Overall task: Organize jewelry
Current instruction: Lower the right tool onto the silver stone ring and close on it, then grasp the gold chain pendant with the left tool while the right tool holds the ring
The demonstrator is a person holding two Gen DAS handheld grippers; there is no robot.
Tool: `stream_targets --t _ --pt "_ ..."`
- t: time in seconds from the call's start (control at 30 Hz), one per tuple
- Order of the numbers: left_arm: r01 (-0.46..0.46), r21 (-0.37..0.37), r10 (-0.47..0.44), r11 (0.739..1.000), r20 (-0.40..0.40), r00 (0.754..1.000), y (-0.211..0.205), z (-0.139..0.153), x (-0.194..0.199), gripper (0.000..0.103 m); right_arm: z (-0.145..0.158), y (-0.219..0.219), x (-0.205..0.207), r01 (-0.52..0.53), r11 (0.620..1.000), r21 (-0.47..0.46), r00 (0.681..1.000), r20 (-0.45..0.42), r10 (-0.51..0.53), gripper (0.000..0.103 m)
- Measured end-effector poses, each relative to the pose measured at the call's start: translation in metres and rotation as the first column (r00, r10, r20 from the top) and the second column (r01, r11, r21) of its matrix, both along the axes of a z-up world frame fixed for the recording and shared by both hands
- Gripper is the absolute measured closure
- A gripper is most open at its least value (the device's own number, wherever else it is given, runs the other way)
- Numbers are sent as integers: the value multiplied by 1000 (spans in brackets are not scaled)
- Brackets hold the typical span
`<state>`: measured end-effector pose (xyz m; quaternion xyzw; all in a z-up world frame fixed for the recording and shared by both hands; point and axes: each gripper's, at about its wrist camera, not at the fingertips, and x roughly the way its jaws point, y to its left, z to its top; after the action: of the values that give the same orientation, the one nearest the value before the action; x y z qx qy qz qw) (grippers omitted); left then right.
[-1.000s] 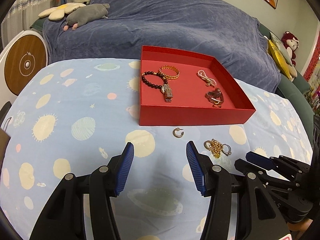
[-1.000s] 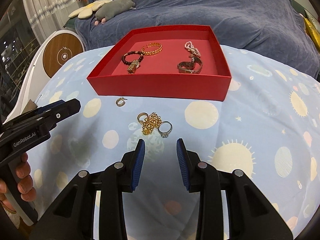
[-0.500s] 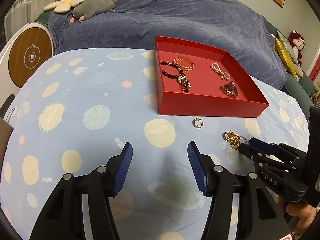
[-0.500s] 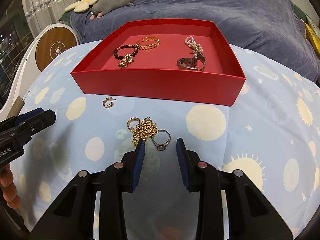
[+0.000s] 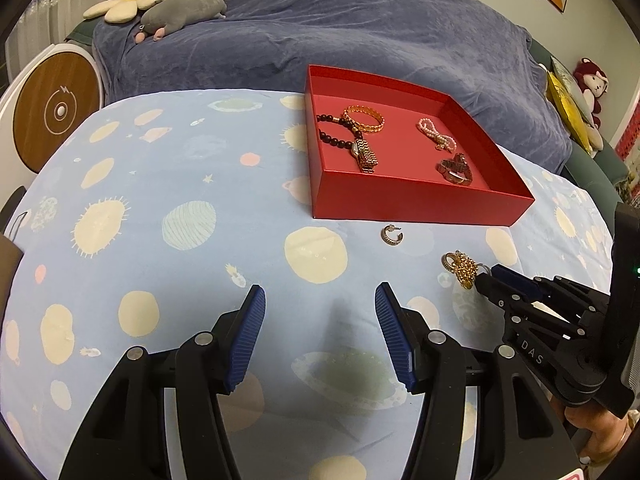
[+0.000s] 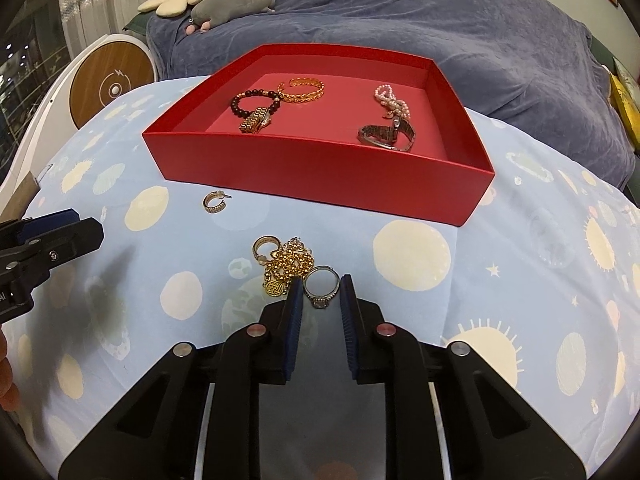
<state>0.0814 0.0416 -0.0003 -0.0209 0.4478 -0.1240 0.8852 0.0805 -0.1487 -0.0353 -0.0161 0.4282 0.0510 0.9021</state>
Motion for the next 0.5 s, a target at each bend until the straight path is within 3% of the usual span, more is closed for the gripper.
stream_targets --t 0.27,0.5 --pt "18 -8 -18 1000 -6 1000 -14 -2 0 45 8 -14 -5 34 997 72 999 -20 -32 85" --pt "146 -44 -146 988 -14 989 -57 -6 -7 45 21 -28 -14 56 995 88 998 -17 -55 85"
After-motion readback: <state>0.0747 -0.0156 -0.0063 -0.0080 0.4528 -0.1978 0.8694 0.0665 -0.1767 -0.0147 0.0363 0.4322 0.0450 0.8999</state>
